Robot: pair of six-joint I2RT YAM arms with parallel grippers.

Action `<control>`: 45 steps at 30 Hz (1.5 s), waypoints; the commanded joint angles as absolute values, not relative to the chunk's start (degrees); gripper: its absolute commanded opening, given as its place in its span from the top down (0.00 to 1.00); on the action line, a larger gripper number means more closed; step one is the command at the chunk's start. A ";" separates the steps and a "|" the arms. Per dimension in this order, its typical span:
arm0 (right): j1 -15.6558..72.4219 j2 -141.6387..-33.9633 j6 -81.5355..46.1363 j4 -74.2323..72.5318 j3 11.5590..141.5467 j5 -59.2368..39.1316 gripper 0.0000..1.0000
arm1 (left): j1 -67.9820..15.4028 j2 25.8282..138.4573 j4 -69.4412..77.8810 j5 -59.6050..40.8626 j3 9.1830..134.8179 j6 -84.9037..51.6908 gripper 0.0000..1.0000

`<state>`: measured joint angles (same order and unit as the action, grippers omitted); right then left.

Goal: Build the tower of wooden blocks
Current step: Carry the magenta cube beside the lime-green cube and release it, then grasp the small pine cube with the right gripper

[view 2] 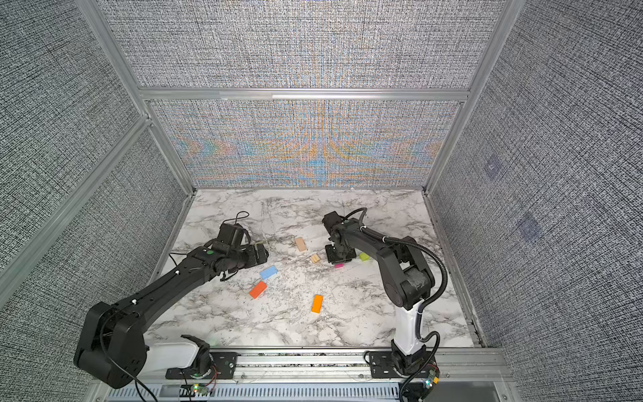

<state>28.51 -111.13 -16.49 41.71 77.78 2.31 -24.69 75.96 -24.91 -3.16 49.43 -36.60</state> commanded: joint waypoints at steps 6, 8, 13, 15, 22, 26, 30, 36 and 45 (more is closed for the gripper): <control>27.72 -112.36 -16.70 40.78 77.95 3.41 0.68 | -25.37 75.94 -24.86 -1.26 49.48 -36.56 0.01; 27.75 -112.65 -16.66 40.80 77.96 3.43 0.62 | -25.39 75.84 -25.03 -1.14 49.48 -36.56 0.01; 27.60 -112.55 -16.44 41.09 77.80 3.84 0.47 | -25.46 75.57 -25.40 -1.05 49.70 -36.47 0.01; 27.69 -112.04 -16.35 41.38 77.86 4.19 0.42 | -25.49 75.40 -25.57 -1.14 49.89 -36.43 0.01; 27.75 -108.79 -15.91 43.64 78.57 4.75 0.39 | -25.73 74.61 -27.22 -1.66 50.70 -36.40 0.01; 27.72 -106.07 -15.22 45.25 78.83 4.86 0.39 | -25.81 73.16 -28.02 -2.26 51.13 -36.07 0.01; 28.26 -103.95 -13.62 45.50 79.28 2.63 0.40 | -26.01 73.05 -29.89 -3.16 52.46 -35.60 0.01; 32.52 -106.04 -10.71 49.23 84.84 4.04 0.43 | -26.19 71.63 -30.49 -2.72 51.44 -35.77 0.01; 36.16 -113.57 -8.89 50.27 92.86 0.79 0.47 | -26.21 73.31 -30.47 -2.38 50.13 -35.42 0.01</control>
<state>35.46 -111.83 -10.11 48.51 91.31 2.55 -26.17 72.75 -30.44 -2.92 50.57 -36.18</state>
